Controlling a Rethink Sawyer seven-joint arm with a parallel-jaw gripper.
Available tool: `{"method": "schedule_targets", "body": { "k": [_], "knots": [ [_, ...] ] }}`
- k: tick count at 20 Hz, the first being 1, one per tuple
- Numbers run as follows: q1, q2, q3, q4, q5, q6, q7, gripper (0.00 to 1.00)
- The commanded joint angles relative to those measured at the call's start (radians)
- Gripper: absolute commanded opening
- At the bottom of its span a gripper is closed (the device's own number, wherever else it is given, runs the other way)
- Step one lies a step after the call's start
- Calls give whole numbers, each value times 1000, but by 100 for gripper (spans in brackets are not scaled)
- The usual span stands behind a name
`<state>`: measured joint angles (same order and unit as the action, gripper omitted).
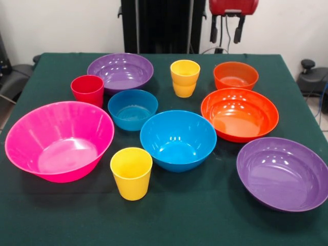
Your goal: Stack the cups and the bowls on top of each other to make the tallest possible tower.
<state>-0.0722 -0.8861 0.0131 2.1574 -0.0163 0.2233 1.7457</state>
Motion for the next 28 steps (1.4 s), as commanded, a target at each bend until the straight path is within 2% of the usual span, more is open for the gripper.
{"method": "schedule_targets", "body": {
  "k": [1, 6, 8, 10, 15, 18, 24, 28],
  "knots": [
    [-19, -1, 43, -33, 24, 135, 115, 100],
    [-68, -44, 72, -65, 23, 231, 57, 100],
    [-111, -50, 118, -47, 41, 232, 44, 100],
    [-128, -52, 133, -53, 40, 246, 36, 100],
    [-160, -92, 155, -107, 37, 357, 5, 100],
    [-180, -89, 171, -158, 28, 429, -16, 100],
    [-219, -29, 214, -195, 7, 382, -25, 100],
    [-216, -45, 192, -224, -14, 452, -7, 100]
  ]
}}
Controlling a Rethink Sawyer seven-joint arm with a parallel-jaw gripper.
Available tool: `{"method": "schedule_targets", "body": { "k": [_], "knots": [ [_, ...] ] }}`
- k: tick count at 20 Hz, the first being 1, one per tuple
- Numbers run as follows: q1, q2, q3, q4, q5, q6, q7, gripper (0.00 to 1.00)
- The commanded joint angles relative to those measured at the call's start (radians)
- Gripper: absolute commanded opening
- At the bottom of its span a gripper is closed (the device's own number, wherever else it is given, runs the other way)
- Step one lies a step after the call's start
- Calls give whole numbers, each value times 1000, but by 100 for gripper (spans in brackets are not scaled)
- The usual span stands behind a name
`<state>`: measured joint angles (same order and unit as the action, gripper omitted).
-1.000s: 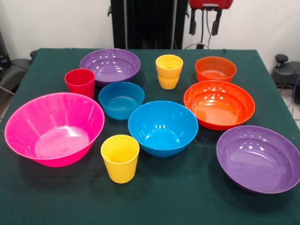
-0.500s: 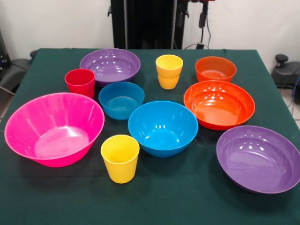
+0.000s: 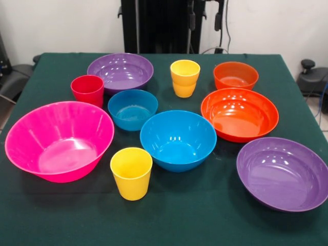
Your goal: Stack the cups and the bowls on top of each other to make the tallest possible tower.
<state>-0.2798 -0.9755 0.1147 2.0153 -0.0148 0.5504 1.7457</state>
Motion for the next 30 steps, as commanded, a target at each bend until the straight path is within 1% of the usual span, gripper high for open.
{"method": "schedule_targets", "body": {
  "k": [1, 5, 8, 11, 16, 22, 30],
  "knots": [
    [-7, 50, 83, -102, -23, 142, -5, 100],
    [1, 100, 71, -183, -41, 191, 7, 100],
    [8, 125, 71, -224, -47, 194, 11, 100],
    [11, 164, 76, -291, -55, 217, 2, 100],
    [25, 269, 94, -449, -63, 293, -18, 100],
    [35, 382, 99, -661, -84, 434, -59, 100],
    [12, 428, 102, -779, -81, 476, -91, 100]
  ]
}}
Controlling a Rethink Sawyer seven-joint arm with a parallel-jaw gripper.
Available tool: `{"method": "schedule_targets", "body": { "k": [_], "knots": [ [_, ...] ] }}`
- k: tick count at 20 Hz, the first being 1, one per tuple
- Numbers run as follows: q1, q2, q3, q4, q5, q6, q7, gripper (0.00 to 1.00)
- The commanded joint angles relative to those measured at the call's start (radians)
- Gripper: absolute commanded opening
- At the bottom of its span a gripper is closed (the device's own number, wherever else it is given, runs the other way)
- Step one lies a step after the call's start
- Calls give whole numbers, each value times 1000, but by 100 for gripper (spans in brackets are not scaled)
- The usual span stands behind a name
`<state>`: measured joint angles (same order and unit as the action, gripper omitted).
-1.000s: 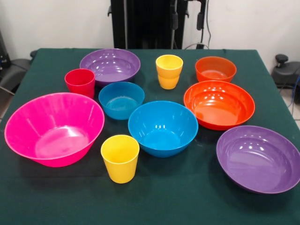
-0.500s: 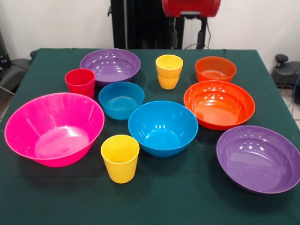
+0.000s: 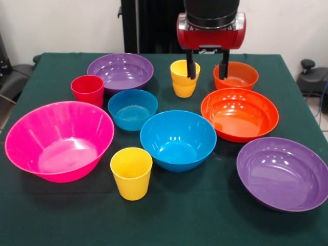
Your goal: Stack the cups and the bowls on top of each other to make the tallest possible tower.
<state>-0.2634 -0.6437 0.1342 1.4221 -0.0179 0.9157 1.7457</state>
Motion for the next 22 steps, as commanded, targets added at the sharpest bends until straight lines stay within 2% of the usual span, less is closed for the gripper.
{"method": "schedule_targets", "body": {
  "k": [1, 4, 7, 9, 12, 15, 22],
  "knots": [
    [-11, 105, 83, -202, -79, 114, -99, 100],
    [-23, 115, 75, -239, -92, 139, -121, 100],
    [-40, 88, 75, -227, -92, 164, -140, 100],
    [-58, 67, 86, -204, -84, 183, -161, 100],
    [-87, 31, 106, -142, -74, 151, -194, 100],
    [-123, 26, 127, -120, -81, 140, -235, 100],
    [-198, 49, 164, -171, -134, 171, -329, 100]
  ]
}}
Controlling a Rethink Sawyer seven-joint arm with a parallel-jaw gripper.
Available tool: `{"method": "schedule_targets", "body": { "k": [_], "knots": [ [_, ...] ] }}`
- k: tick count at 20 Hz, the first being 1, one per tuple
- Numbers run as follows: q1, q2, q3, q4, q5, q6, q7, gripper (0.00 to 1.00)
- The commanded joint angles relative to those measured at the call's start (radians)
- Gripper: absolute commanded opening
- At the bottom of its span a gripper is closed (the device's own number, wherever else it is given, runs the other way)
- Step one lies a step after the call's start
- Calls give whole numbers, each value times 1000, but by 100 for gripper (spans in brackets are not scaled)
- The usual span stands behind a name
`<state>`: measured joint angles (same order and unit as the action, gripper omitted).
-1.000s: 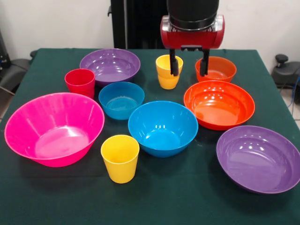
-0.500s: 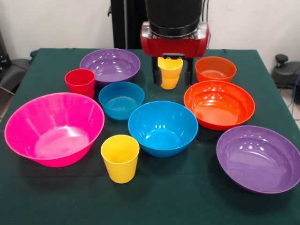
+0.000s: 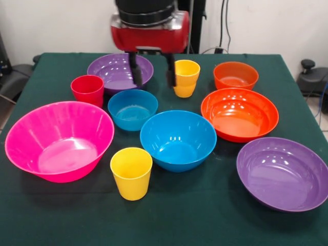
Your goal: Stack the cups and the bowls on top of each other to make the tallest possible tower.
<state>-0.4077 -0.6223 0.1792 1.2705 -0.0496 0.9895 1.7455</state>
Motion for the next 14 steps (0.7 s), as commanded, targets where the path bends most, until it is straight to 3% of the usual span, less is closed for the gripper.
{"method": "schedule_targets", "body": {
  "k": [1, 14],
  "knots": [
    [-60, 28, 123, -28, -111, 105, -336, 100],
    [-115, 139, 200, -88, -210, -11, -343, 100]
  ]
}}
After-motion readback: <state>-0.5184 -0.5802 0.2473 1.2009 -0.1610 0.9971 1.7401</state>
